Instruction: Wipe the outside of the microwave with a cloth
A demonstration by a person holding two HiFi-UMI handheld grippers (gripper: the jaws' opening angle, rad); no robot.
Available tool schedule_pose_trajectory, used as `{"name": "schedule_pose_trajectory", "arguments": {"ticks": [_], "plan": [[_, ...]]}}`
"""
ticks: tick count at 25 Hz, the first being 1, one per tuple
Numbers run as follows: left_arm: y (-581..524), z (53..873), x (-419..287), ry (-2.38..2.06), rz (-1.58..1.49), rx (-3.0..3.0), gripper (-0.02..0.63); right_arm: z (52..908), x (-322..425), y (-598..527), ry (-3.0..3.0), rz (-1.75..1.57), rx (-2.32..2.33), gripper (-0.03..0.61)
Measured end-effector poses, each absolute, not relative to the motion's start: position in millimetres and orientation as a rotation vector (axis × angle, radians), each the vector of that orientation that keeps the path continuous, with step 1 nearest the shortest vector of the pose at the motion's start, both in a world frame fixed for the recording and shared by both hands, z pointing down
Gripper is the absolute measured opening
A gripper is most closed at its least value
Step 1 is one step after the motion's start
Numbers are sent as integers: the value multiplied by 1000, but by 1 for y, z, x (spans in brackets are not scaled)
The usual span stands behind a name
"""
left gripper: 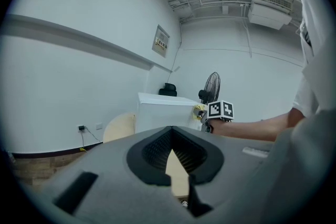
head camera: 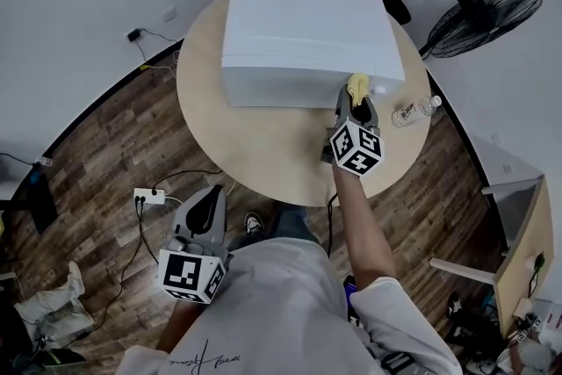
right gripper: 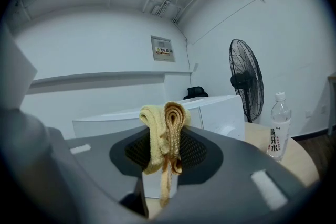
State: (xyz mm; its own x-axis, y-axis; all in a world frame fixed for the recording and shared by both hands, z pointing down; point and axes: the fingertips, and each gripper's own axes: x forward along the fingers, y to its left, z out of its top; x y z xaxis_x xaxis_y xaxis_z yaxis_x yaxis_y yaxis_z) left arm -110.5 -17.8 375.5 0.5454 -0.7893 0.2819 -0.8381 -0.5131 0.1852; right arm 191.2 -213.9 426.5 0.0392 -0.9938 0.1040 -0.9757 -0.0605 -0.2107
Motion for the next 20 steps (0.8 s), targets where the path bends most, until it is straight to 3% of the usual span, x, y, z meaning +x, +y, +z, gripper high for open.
{"name": "schedule_pose_trajectory", "arguments": {"ticks": [20], "plan": [[-4, 382, -133, -1425, 268, 2434, -9, 435, 116, -221, 2248, -378, -2042, 124]]}}
